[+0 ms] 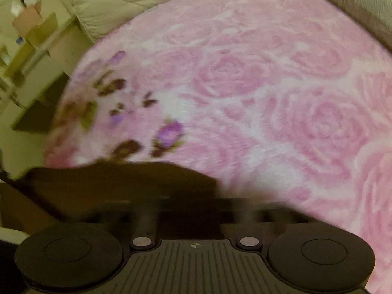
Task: Fold clothes
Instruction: 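Lift the vest with both grippers and shake it open in the air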
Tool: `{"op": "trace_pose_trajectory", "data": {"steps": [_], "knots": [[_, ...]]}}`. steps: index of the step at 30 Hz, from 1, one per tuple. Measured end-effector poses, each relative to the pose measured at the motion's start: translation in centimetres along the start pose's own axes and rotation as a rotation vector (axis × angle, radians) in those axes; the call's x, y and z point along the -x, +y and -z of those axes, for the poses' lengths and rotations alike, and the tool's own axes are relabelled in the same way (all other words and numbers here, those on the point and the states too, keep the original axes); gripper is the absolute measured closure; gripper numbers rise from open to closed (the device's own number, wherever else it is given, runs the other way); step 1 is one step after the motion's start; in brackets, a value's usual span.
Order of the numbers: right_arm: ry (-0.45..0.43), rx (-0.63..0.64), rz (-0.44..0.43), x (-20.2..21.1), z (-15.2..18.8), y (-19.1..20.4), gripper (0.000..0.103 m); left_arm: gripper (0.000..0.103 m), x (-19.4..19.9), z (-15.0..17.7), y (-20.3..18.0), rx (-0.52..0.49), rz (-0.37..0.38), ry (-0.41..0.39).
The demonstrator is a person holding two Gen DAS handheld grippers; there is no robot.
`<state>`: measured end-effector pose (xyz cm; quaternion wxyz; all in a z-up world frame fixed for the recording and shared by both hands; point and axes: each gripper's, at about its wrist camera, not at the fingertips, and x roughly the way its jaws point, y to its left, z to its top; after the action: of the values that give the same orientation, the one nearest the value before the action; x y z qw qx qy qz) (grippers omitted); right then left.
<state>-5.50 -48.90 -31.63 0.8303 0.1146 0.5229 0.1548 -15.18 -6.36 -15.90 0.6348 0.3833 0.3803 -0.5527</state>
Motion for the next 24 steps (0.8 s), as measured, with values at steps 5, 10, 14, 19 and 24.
{"op": "trace_pose_trajectory", "data": {"steps": [5,10,14,19,24], "knots": [[-0.167,-0.01,0.161,7.3,1.2,2.7,0.098,0.099,2.7,-2.6,1.2,-0.049,-0.113,-0.073],[-0.384,-0.111,0.399,18.4,3.7,6.2,0.098,0.099,6.8,-7.8,3.1,-0.142,-0.213,-0.234],[-0.558,-0.199,0.596,27.1,6.4,11.5,0.099,0.099,10.0,-12.7,3.4,-0.323,-0.254,-0.393],[-0.77,-0.365,0.841,34.3,10.5,21.3,0.099,0.099,14.6,-16.6,2.9,-0.548,-0.246,-0.606],[-0.901,-0.459,1.084,36.4,12.3,35.0,0.099,0.098,20.1,-15.7,1.7,-0.686,-0.183,-0.796]]}}
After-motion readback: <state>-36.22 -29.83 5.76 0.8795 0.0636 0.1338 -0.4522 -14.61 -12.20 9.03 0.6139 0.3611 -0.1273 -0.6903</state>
